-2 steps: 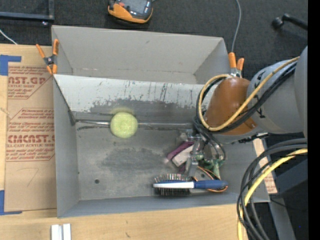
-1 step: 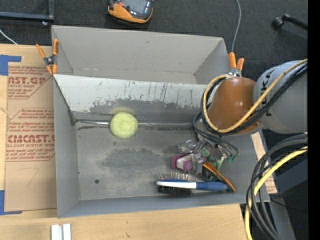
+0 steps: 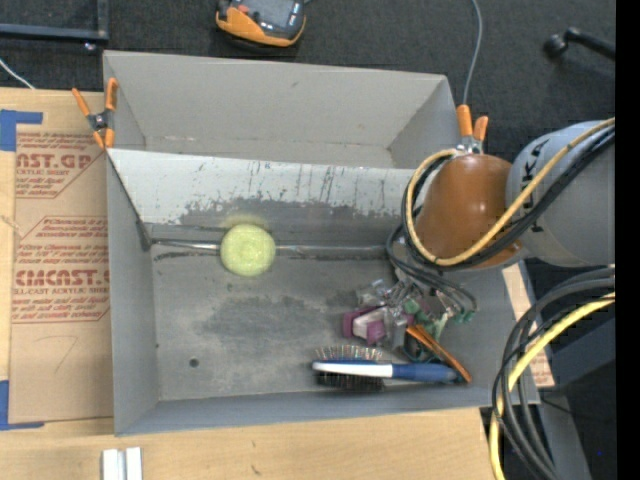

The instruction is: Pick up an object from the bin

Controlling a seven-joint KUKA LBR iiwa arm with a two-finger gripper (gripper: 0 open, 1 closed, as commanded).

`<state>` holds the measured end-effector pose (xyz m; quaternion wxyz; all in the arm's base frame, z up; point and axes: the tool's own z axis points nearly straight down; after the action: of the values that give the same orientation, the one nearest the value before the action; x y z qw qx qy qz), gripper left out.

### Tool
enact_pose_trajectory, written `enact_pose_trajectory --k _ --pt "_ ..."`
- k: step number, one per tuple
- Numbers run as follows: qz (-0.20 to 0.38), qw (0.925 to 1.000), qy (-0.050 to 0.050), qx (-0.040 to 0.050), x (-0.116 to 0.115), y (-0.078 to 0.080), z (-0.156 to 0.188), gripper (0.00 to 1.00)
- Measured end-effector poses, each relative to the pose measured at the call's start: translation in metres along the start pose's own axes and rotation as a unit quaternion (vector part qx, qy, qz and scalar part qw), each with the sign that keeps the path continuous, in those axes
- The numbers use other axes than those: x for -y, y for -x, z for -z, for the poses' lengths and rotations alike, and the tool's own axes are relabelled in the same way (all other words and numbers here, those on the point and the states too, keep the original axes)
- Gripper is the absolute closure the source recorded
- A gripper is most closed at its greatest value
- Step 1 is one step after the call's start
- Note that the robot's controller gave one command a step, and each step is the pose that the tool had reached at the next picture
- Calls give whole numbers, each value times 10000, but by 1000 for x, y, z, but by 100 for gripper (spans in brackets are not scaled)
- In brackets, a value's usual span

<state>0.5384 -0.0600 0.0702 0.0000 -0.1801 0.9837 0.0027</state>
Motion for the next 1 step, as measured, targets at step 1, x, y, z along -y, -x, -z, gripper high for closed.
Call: enact_pose_trajectory --k 1 --pt "0 10000 1 0 0 0 1 100"
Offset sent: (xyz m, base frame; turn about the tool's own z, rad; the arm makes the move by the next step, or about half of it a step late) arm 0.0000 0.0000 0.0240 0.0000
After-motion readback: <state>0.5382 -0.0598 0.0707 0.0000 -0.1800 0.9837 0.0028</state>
